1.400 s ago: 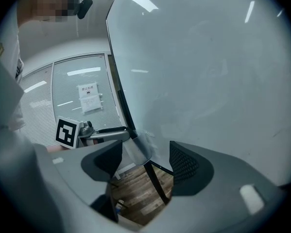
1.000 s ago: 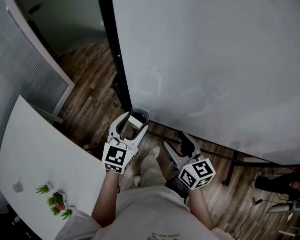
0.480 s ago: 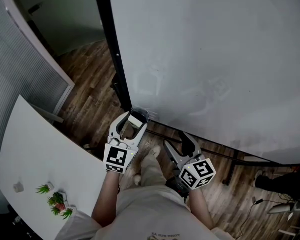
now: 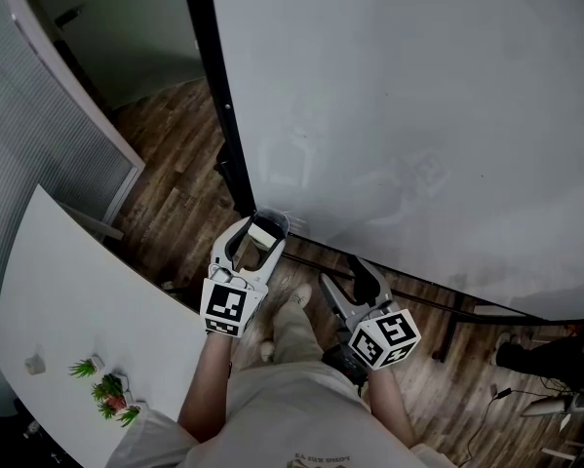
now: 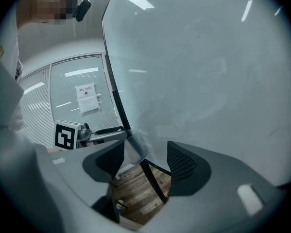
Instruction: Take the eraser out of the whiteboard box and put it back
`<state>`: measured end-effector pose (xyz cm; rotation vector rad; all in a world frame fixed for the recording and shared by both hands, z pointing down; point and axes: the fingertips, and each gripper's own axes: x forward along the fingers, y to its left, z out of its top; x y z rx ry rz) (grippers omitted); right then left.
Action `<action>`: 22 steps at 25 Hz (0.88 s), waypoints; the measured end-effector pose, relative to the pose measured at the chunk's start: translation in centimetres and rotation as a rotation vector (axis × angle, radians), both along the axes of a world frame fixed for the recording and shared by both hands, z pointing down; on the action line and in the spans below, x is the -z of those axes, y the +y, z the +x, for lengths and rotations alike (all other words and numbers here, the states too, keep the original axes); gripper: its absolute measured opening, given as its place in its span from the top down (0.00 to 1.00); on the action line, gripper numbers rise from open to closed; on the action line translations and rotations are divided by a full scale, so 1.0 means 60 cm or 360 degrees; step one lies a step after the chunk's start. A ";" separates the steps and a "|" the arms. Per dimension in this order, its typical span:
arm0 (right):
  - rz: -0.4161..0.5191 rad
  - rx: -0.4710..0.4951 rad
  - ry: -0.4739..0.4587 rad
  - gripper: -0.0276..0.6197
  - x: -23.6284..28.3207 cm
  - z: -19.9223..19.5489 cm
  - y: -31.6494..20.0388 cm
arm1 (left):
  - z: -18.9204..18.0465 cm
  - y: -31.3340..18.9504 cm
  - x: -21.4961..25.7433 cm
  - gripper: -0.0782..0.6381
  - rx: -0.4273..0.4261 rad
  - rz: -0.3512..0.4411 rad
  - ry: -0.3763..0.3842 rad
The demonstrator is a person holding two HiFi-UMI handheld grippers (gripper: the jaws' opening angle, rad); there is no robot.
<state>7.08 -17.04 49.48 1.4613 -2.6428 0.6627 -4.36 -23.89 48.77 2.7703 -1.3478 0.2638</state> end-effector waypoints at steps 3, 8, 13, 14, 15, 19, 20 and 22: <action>0.0002 -0.0006 -0.0001 0.53 0.000 0.004 0.000 | 0.000 0.000 -0.001 0.53 0.0003 -0.0016 0.0016; 0.0008 -0.0005 0.0001 0.53 0.004 0.005 0.002 | -0.003 0.003 -0.003 0.53 0.0018 -0.0044 0.0051; 0.0013 -0.0013 0.0002 0.54 0.006 0.012 0.008 | -0.003 0.004 0.001 0.53 0.0034 -0.0040 0.0064; 0.0015 -0.0016 0.0001 0.54 0.006 0.013 0.009 | -0.003 0.004 0.003 0.53 0.0036 -0.0038 0.0067; 0.0016 -0.0018 0.0001 0.54 0.007 0.014 0.011 | -0.004 0.005 0.004 0.53 0.0037 -0.0036 0.0070; 0.0022 -0.0023 0.0002 0.54 0.010 0.017 0.017 | -0.004 0.009 0.011 0.53 0.0042 -0.0027 0.0083; 0.0025 -0.0021 0.0003 0.54 0.011 0.017 0.017 | -0.005 0.009 0.013 0.53 0.0044 -0.0023 0.0087; 0.0034 -0.0016 0.0004 0.54 0.015 0.015 0.018 | -0.006 0.010 0.017 0.53 0.0048 -0.0016 0.0090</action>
